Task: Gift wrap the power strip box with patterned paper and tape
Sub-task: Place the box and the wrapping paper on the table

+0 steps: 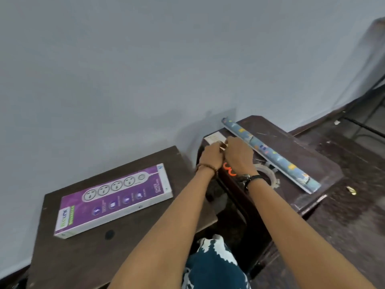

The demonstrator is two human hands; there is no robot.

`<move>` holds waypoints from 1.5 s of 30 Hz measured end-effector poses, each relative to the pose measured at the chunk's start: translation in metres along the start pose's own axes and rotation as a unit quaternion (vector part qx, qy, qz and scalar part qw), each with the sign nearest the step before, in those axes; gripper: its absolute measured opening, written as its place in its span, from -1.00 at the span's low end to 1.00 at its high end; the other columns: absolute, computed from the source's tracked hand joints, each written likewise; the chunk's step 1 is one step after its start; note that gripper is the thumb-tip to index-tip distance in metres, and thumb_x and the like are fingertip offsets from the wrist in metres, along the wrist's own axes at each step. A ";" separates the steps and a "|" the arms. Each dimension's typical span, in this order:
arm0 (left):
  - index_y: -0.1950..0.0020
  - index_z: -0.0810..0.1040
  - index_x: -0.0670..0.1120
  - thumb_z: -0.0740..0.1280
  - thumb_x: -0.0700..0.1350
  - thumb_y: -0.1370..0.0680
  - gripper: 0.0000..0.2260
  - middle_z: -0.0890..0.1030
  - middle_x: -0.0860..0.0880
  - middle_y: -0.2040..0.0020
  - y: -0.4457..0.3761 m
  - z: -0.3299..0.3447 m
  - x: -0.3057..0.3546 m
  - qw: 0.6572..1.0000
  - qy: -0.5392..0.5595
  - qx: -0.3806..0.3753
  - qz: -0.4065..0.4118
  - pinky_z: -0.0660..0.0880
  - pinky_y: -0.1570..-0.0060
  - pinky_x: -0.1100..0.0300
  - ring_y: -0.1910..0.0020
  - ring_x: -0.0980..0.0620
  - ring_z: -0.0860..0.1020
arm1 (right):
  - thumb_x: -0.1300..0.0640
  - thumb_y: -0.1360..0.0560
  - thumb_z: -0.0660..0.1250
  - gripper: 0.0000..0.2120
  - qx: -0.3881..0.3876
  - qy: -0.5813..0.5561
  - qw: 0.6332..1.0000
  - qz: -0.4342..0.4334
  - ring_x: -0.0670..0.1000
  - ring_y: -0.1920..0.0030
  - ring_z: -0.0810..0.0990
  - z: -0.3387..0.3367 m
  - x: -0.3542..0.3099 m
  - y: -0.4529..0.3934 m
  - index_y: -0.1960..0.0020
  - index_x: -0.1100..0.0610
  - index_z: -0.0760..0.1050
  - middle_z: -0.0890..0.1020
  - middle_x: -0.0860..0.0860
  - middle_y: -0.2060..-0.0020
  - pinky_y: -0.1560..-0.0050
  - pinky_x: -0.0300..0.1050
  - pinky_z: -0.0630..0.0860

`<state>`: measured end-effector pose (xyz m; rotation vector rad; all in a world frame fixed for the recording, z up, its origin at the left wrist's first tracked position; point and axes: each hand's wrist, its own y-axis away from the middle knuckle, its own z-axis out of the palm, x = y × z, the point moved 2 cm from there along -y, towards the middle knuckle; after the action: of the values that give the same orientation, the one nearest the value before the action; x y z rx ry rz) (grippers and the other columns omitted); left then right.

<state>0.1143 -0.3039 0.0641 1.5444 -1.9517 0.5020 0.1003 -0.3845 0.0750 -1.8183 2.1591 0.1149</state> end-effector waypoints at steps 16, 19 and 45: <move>-0.47 0.21 -0.03 0.13 -0.23 -0.56 -0.53 0.25 -0.10 -0.46 -0.054 0.084 0.044 0.978 -0.093 -0.145 0.120 -0.05 -0.43 -0.13 -0.48 -0.11 0.05 | 0.20 -0.57 0.11 -0.76 -0.050 0.049 0.992 0.106 0.24 -0.16 0.48 0.004 0.128 -0.030 -0.19 0.27 0.39 0.49 0.22 -0.16 -0.14 0.10 0.37; -0.43 0.29 -0.07 0.17 -0.19 -0.57 -0.59 0.36 -0.18 -0.36 -0.052 0.062 0.040 0.994 0.054 -0.067 0.065 0.21 -0.31 0.10 -0.35 -0.14 0.32 | 0.25 -0.52 0.14 -0.77 0.005 0.037 0.997 0.067 0.25 -0.10 0.51 -0.017 0.113 -0.036 -0.15 0.27 0.40 0.51 0.21 -0.11 -0.05 0.08 0.41; -0.52 -0.17 0.00 0.44 0.23 -0.32 0.02 -0.16 -0.08 -0.54 0.102 -0.123 -0.232 0.939 -0.297 -0.162 -0.067 -0.23 -0.42 -0.19 -0.51 -0.07 -0.20 | -0.07 -0.48 0.29 -0.74 -0.158 -0.342 0.926 0.025 0.00 0.18 0.51 0.062 -0.131 0.065 0.04 0.13 0.48 0.55 0.00 0.19 0.21 -0.11 0.39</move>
<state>0.0771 -0.0294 0.0116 1.7135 -2.1881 -0.3827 0.0670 -0.2320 0.0454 -1.5385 1.7357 1.0006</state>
